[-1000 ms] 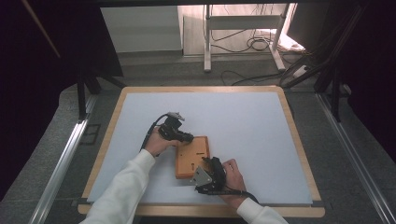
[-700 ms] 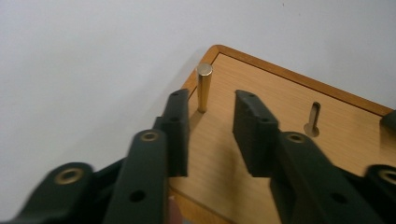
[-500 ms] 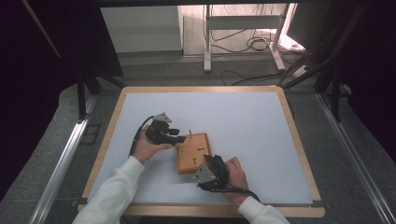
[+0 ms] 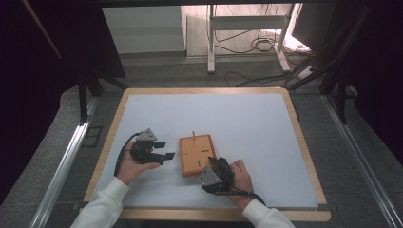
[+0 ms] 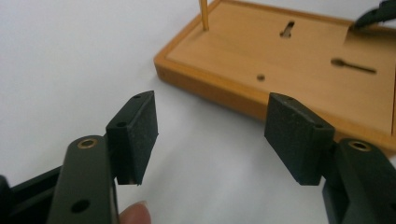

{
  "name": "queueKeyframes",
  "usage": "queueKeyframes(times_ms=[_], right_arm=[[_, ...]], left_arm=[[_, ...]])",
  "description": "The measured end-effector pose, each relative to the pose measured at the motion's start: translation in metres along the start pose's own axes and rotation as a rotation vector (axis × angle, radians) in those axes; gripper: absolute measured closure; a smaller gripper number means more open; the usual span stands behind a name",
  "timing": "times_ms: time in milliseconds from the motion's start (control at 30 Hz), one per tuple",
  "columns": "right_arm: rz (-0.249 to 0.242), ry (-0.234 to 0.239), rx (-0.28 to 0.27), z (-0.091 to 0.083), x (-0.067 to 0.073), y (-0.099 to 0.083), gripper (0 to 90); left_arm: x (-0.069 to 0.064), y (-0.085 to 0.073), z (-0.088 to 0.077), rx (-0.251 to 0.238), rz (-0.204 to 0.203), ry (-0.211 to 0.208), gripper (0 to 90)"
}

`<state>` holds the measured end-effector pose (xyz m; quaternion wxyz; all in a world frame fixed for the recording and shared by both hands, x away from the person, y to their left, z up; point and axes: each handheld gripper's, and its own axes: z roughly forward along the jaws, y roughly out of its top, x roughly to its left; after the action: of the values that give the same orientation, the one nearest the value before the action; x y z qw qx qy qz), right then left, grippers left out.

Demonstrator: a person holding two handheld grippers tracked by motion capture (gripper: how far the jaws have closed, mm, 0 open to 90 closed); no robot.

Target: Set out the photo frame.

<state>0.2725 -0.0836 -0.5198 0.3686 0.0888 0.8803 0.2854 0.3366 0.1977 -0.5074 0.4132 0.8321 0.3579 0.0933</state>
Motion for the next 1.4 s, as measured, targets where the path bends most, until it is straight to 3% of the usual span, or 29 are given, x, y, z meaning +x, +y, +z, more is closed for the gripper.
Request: queueKeyframes(times_ms=[167,333,933,1400], right_arm=[[-0.010,-0.006,0.000,0.000,-0.001,0.000,38.0],[-0.016,-0.012,-0.002,-0.001,-0.003,0.000,39.5],[-0.034,-0.013,-0.001,0.002,-0.018,0.014,46.9],[-0.076,-0.019,0.004,0.001,-0.044,0.030,55.1]], left_arm=[[-0.007,-0.017,0.001,0.041,0.013,0.016,32.5],[-0.011,-0.025,0.003,0.070,0.035,0.024,31.8],[-0.009,-0.030,0.009,0.095,0.037,0.019,31.3],[-0.005,-0.032,0.008,0.085,0.016,0.015,30.9]])
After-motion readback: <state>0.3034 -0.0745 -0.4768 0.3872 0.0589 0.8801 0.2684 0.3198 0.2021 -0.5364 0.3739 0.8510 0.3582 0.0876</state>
